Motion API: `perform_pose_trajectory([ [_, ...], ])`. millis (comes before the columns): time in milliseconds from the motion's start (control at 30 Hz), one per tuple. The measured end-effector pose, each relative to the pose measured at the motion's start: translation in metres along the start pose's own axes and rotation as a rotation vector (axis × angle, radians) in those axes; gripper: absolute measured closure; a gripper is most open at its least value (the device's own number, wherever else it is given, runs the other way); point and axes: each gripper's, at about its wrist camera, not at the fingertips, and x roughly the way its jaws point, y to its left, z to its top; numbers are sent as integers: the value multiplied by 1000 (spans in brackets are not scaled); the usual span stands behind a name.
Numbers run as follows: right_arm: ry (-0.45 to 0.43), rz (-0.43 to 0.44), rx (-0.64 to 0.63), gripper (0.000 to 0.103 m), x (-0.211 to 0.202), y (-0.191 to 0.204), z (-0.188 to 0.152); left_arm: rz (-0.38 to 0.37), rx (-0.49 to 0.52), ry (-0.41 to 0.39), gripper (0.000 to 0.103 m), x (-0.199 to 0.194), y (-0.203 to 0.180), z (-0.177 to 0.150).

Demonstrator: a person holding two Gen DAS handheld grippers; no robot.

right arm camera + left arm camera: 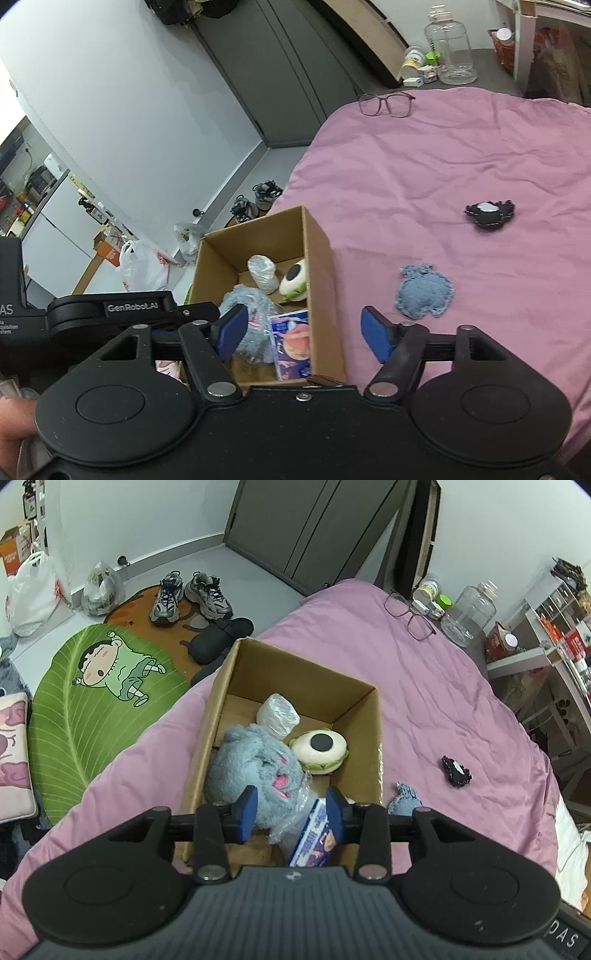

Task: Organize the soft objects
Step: 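Withdraw both grippers from the box toward the denim piece and black item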

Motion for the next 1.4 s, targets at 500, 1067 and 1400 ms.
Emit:
perform_pose_trajectory([
  [500, -72, -91, 16, 14, -40, -37, 1, 15, 86, 1, 44, -27, -35, -12],
  [1067, -137, -42, 22, 0, -78, -64, 8, 21, 139, -58, 28, -73, -78, -21],
  [1400, -161, -50, 27, 0, -92, -81, 8, 3, 179, -54, 28, -73, -106, -31],
])
